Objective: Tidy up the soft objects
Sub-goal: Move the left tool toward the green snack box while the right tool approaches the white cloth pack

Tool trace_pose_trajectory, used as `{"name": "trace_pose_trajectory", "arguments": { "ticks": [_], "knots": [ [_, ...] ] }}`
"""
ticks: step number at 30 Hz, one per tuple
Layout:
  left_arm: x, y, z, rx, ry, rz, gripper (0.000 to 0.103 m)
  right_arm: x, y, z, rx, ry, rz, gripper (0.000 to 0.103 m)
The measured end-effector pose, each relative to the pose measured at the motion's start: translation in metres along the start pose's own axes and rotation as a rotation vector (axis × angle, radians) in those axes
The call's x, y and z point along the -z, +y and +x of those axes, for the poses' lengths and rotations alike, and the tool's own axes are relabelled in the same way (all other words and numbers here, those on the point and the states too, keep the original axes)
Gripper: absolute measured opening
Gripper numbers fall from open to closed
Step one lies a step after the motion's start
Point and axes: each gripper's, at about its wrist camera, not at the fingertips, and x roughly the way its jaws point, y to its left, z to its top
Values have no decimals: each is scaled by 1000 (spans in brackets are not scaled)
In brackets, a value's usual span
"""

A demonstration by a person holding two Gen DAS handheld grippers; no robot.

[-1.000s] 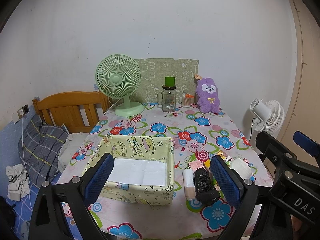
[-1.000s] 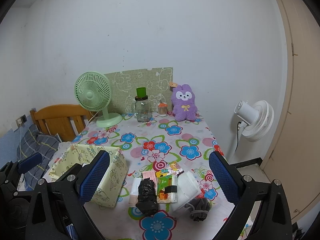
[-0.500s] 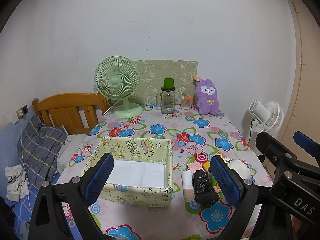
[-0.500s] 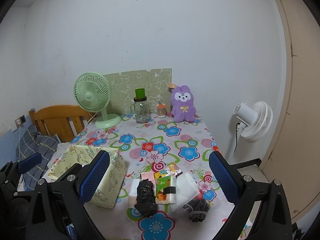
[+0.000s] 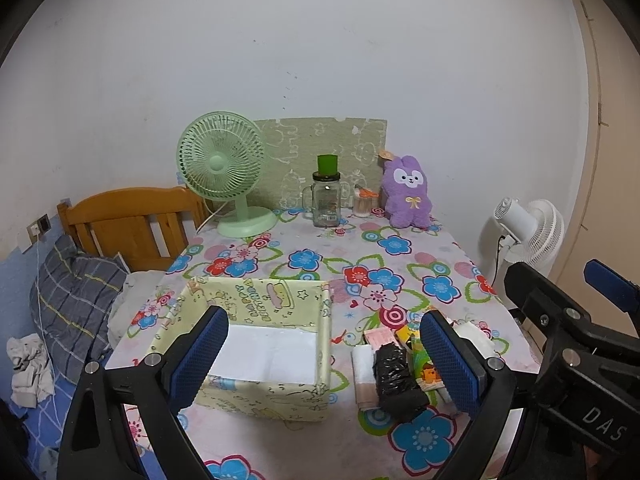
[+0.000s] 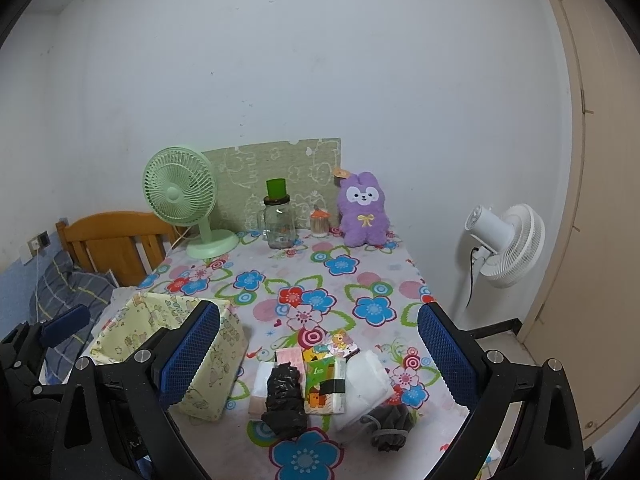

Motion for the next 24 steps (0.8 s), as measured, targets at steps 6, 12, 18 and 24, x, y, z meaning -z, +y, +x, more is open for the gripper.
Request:
{"name": "trace_pose_trajectory", "arguments": {
  "ticks": [6, 12, 18, 24],
  "knots": [
    [0, -13, 13, 15, 23, 3, 93, 1, -10, 11, 9, 4, -1, 100],
    [5, -29, 32, 29, 51, 10, 91, 8, -22, 25, 12, 21, -8, 99],
    [11, -45, 50, 42, 79, 23, 90, 16, -34, 42, -2, 50, 0, 98],
    [18, -60, 66, 69, 110, 31, 90, 26, -44, 52, 5, 66, 5, 98]
  ]
}}
